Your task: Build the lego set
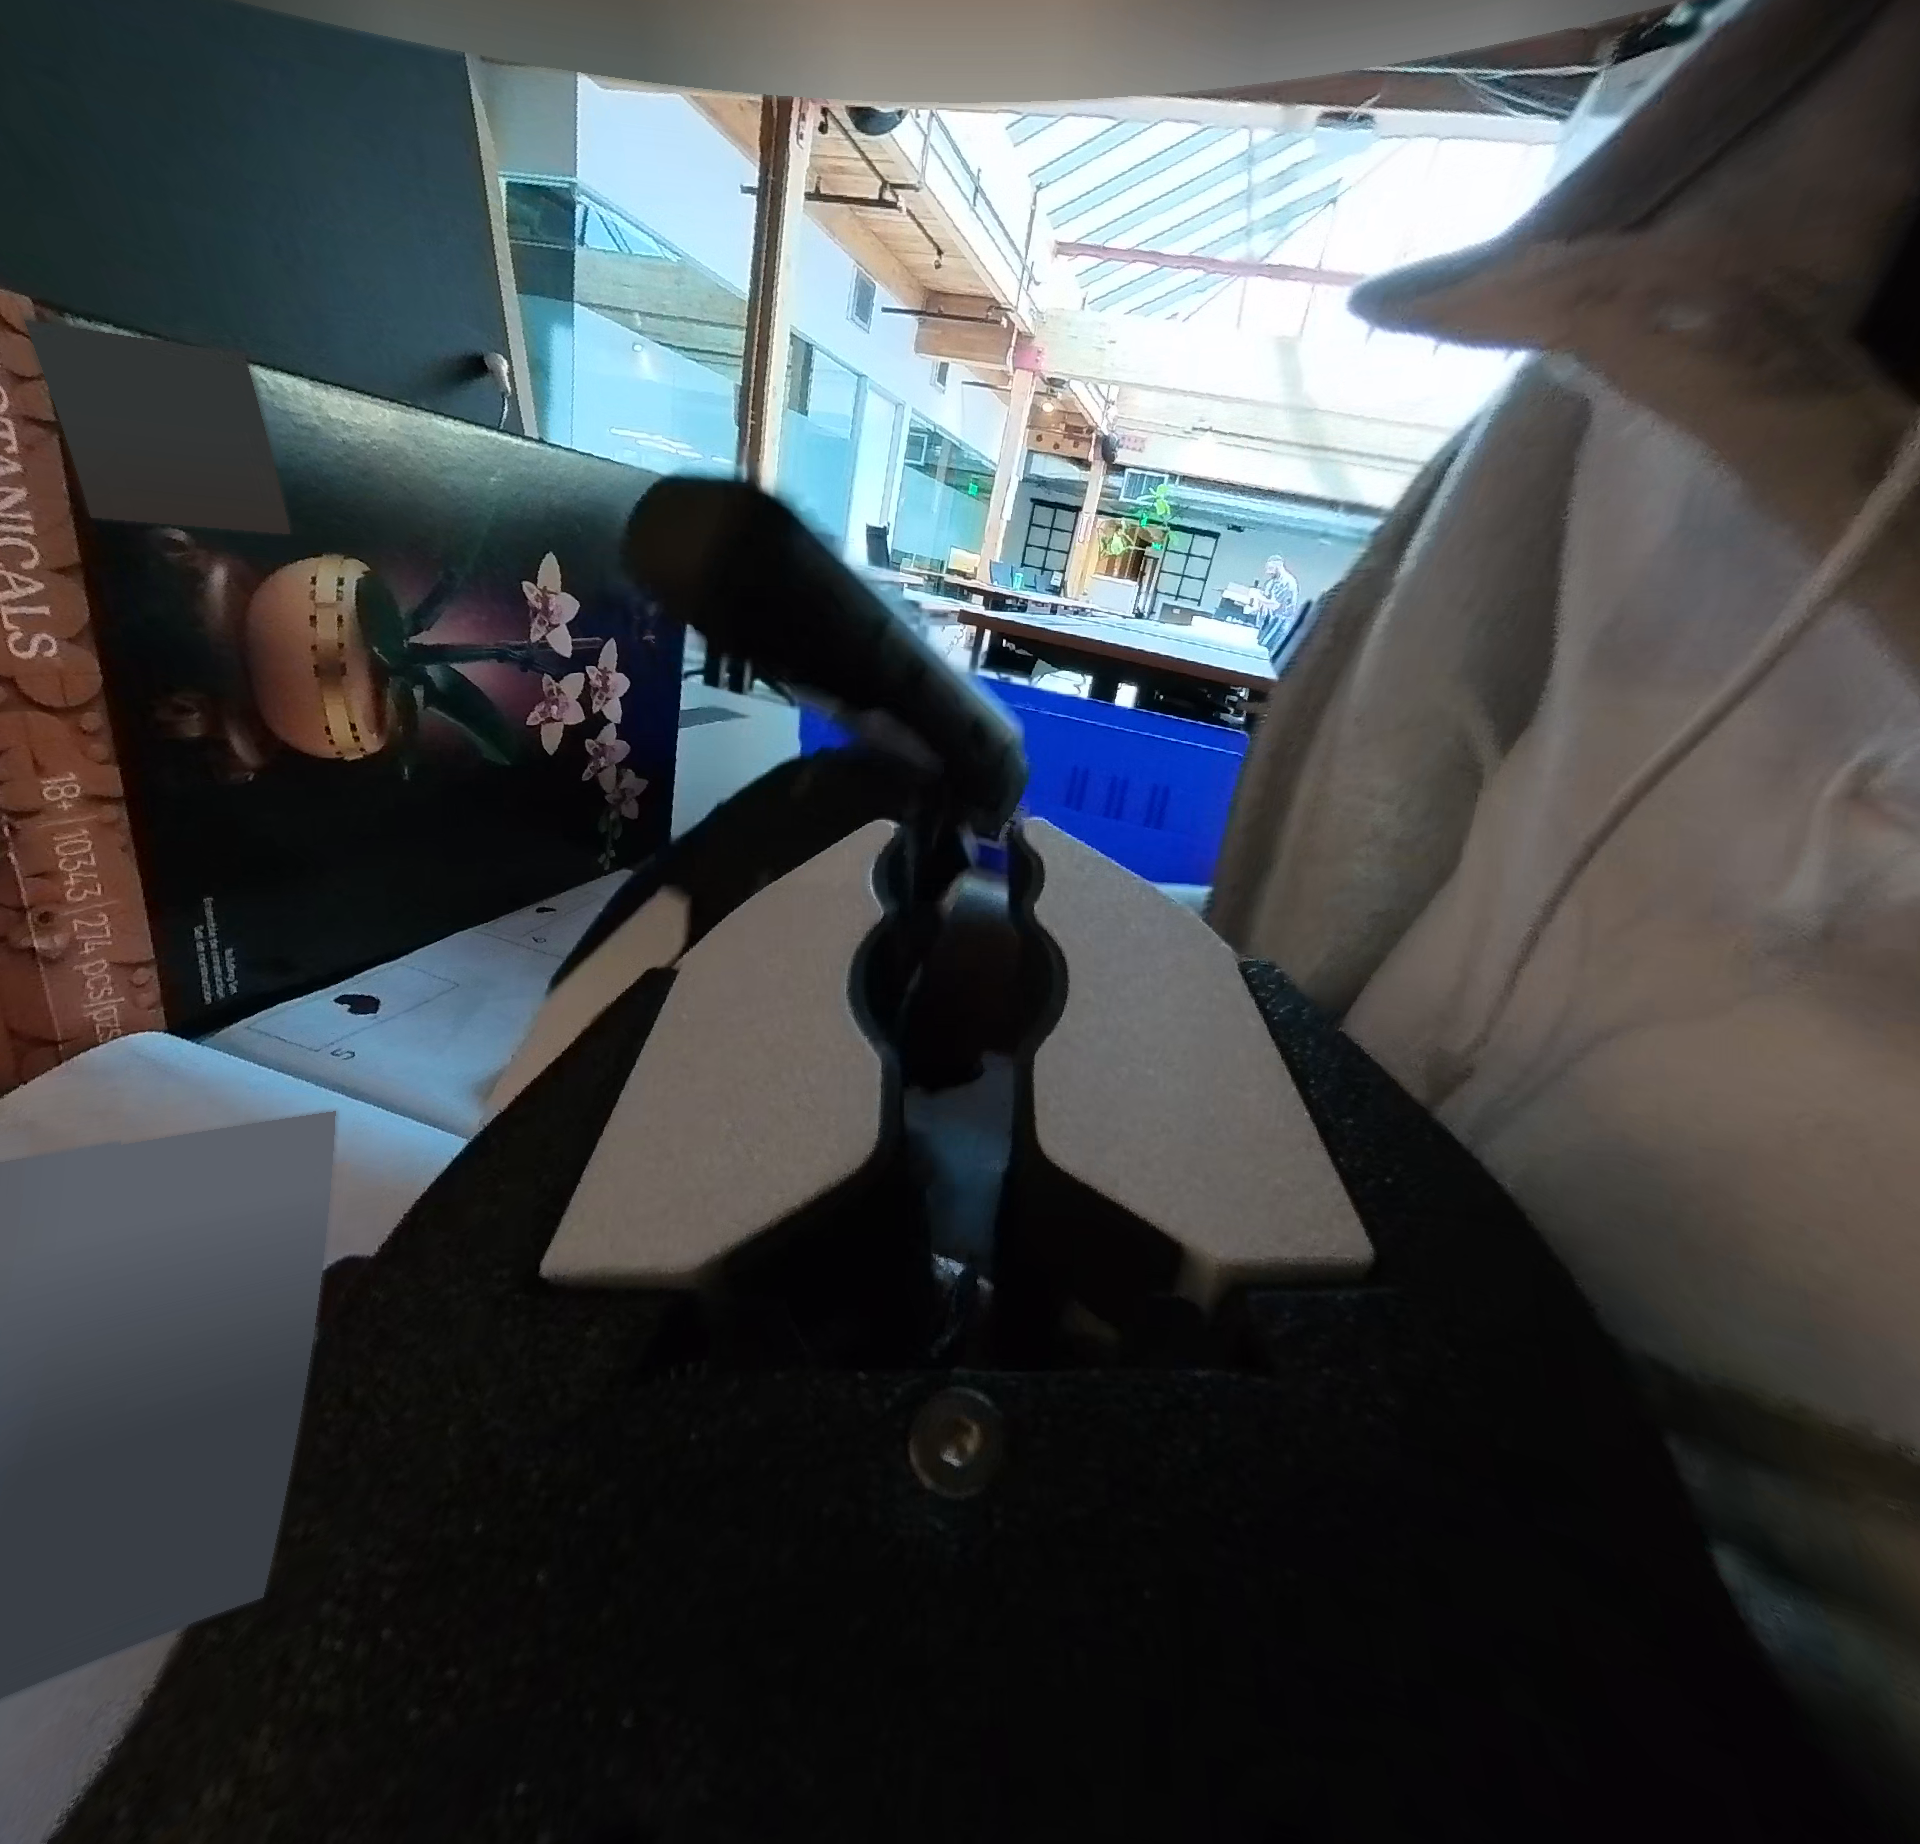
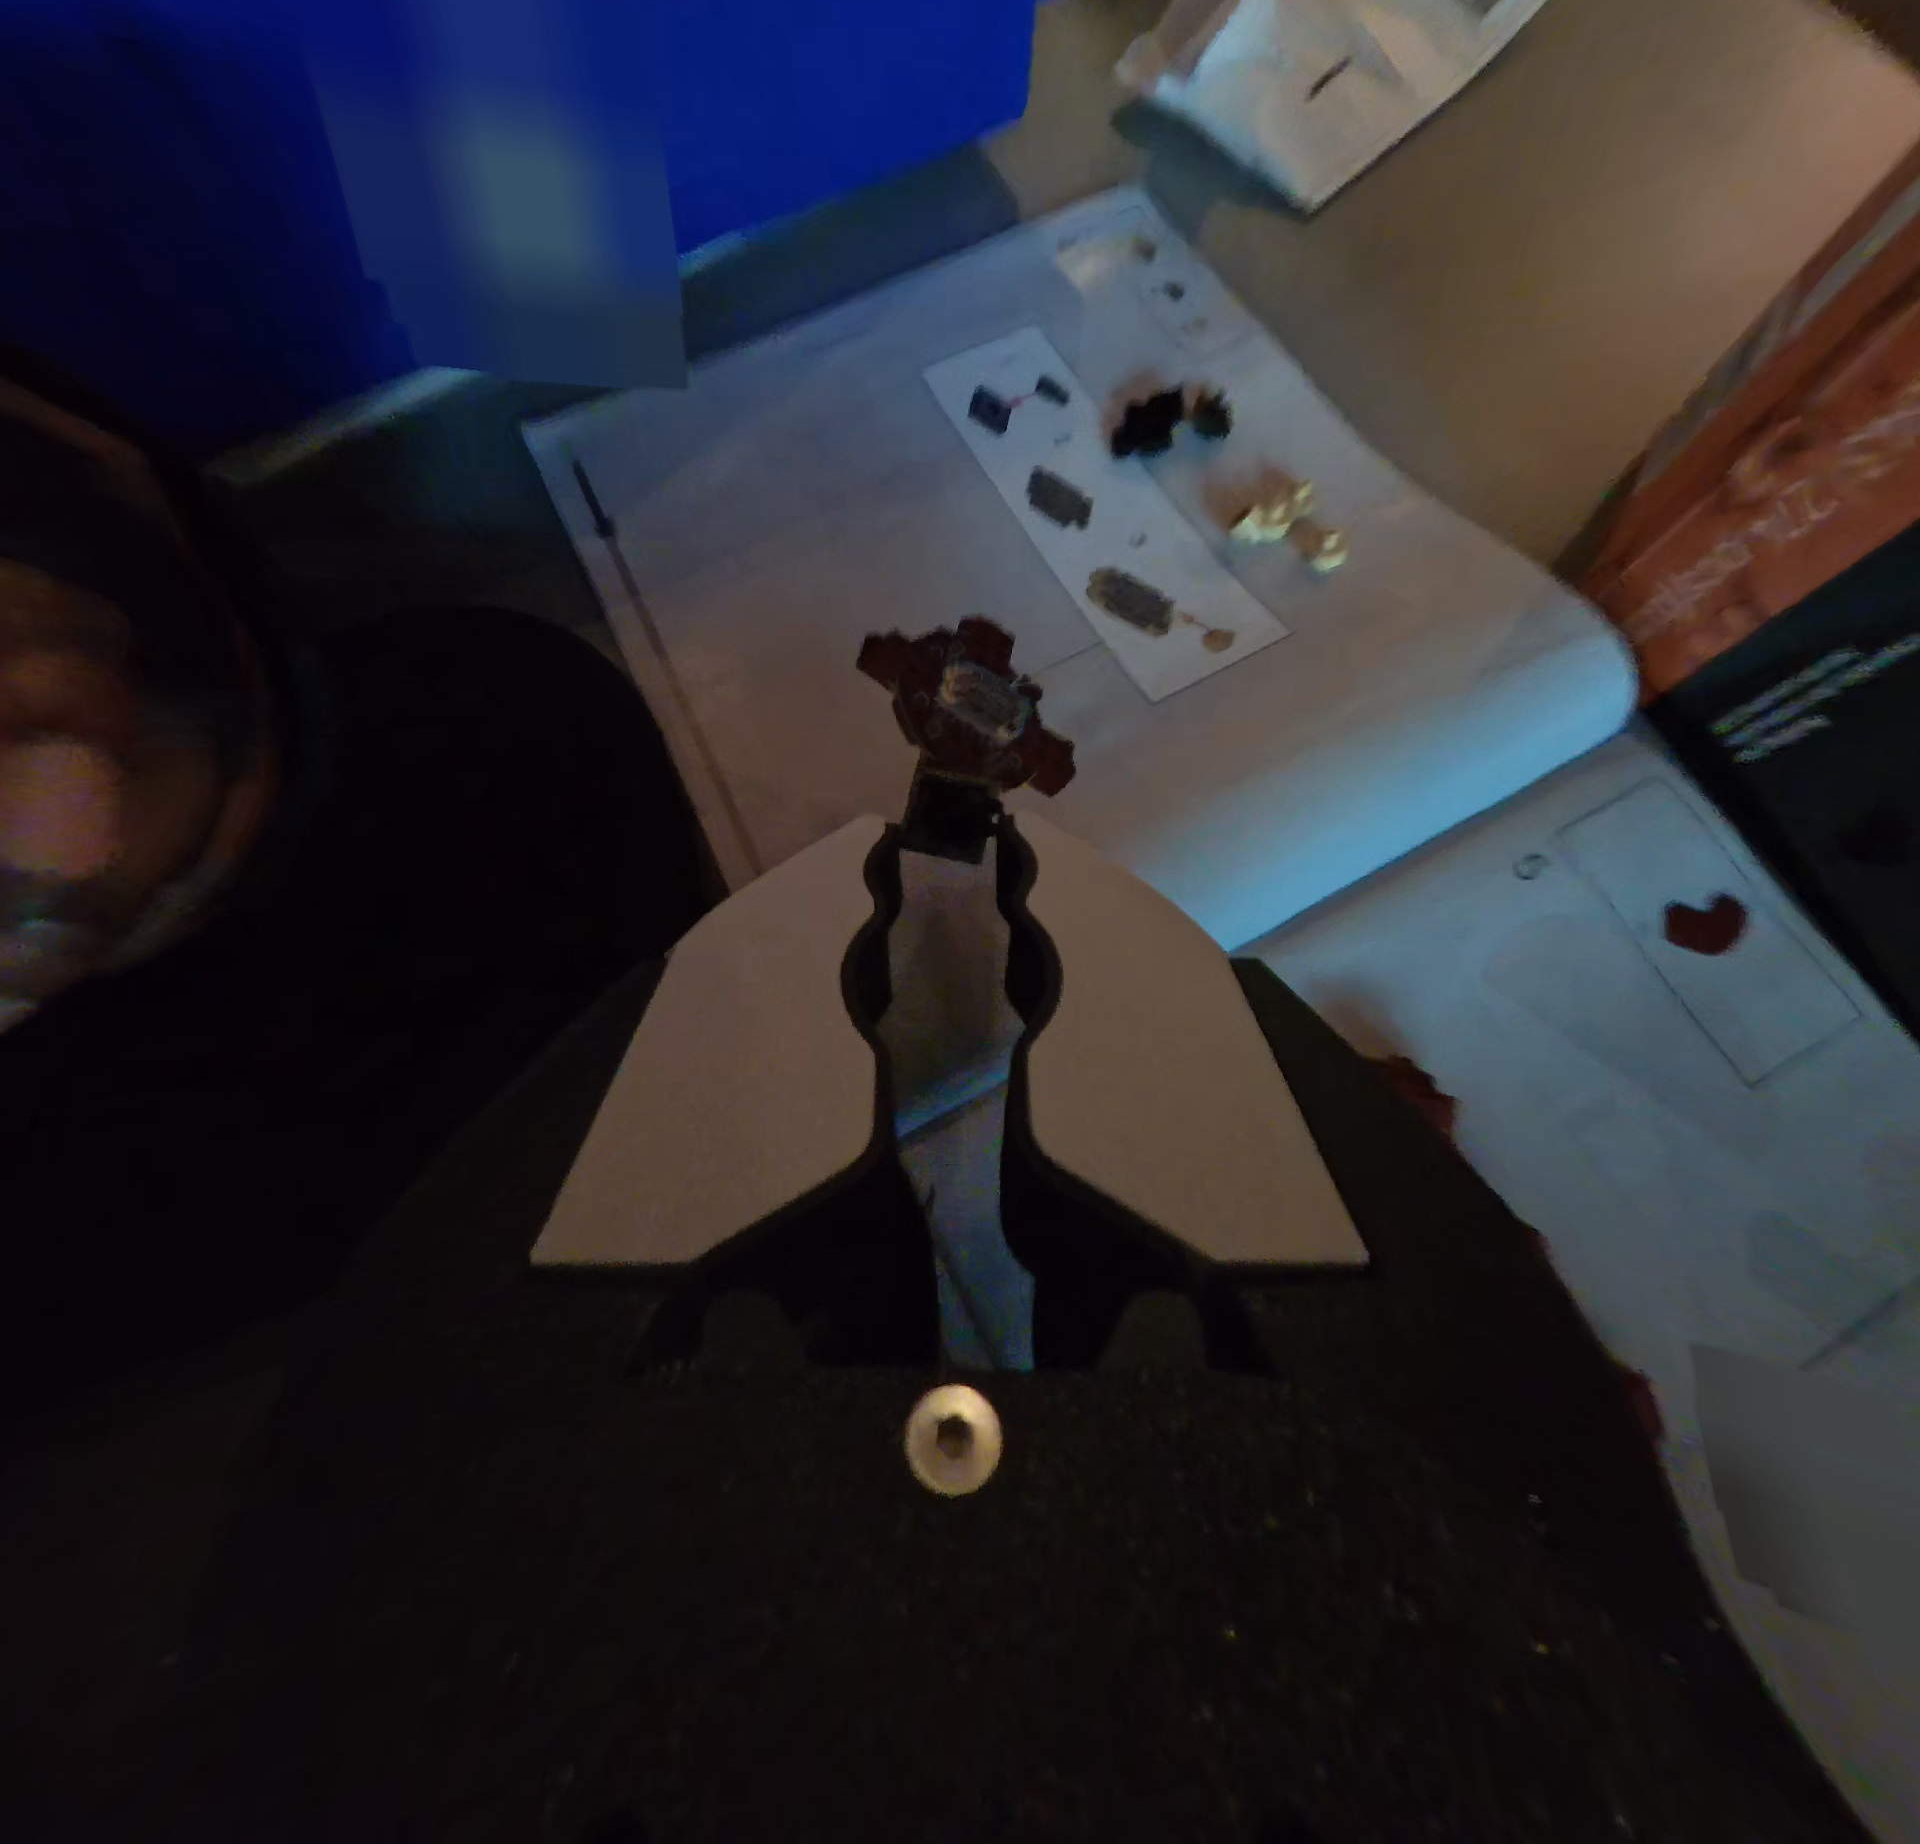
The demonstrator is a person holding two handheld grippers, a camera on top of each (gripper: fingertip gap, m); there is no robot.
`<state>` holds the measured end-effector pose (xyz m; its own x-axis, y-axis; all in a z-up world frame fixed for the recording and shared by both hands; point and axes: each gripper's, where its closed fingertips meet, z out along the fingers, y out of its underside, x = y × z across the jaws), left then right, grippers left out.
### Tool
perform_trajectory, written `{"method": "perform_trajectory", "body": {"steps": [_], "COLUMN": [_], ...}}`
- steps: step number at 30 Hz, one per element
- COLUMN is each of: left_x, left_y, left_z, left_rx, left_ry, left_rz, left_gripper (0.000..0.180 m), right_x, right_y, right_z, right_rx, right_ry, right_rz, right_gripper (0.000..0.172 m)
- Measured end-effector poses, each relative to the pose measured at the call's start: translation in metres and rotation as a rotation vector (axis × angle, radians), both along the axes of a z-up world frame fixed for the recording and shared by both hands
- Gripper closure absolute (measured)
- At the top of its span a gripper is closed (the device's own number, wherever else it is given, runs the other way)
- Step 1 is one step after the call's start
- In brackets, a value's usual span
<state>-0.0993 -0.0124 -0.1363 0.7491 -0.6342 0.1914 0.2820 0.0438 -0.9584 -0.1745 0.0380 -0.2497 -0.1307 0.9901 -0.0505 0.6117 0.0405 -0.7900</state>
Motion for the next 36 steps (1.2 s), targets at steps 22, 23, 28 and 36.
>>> {"method": "perform_trajectory", "body": {"steps": [22,23,28,36], "left_x": [-0.039,-0.038,-0.041,-0.048], "left_y": [0.030,0.030,0.028,0.030], "left_z": [-0.009,-0.008,-0.007,-0.009], "left_rx": [0.071,0.071,0.059,0.038], "left_ry": [0.652,0.636,0.557,0.530], "left_rz": [0.635,0.624,0.606,0.628], "left_gripper": [0.144,0.146,0.155,0.152], "right_x": [0.036,0.036,0.032,0.029], "right_y": [-0.031,-0.034,-0.040,-0.042], "right_z": [0.104,0.103,0.107,0.107], "right_rx": [-0.364,-0.365,-0.405,-0.356], "right_ry": [0.188,0.192,0.235,0.250], "right_rz": [0.038,0.047,0.058,0.062], "right_gripper": [0.157,0.157,0.157,0.157]}}
